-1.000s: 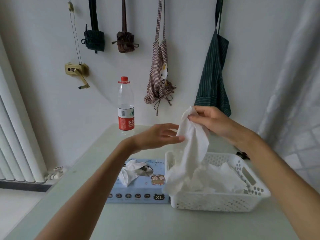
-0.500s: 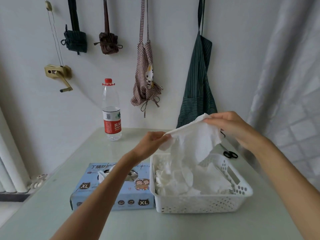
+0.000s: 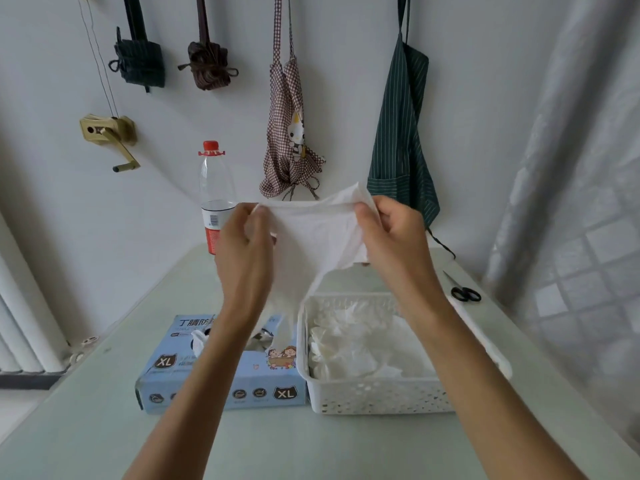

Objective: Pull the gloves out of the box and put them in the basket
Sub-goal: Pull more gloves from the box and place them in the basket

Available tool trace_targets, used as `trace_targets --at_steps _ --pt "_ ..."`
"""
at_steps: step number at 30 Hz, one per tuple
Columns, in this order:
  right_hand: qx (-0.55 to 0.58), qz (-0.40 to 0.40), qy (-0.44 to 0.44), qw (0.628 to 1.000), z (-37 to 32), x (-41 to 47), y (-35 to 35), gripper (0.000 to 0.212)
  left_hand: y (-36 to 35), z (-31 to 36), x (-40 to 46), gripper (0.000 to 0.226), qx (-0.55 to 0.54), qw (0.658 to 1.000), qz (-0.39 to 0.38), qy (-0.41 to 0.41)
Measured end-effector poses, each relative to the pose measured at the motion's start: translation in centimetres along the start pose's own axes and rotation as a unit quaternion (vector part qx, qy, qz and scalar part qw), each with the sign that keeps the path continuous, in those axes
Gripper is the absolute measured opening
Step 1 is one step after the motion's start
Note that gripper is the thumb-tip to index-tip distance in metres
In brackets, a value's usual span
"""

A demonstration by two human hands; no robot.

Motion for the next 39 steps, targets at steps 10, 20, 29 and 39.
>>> trace_targets --at_steps 10,20,29,39 --pt "-0.285 -0.044 -0.163 0.944 16.6 -3.2 8.8 0.041 -15.5 -7.4 -6.3 0.026 0.328 0.869 -0.309 -0.205" --pt "-0.602 -0.129 -0.063 0.785 17.6 -2.7 10.0 0.024 -22.1 -8.8 -10.8 0.037 0.471 0.727 -0.379 -0.325" --pt "-0.653 -0.189 0.018 0.733 17.8 -2.5 8.7 0.036 -18.1 -6.1 -5.9 0.032 0.449 0.767 -0.324 -0.323" --pt "-0.431 -0.412 -0.213 0.774 21.7 -5.9 6.6 0.069 -14.1 -9.5 -9.8 0.05 0.435 0.635 -0.599 -0.22"
Point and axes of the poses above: each hand's wrist, its own x-axis towards the middle knuckle, its own y-axis out of the back of the hand, z = x × y, the point moved 9 cm from there along x, towards the middle knuckle, and after that the axes turned 5 degrees about x, right-handed, at the moved point
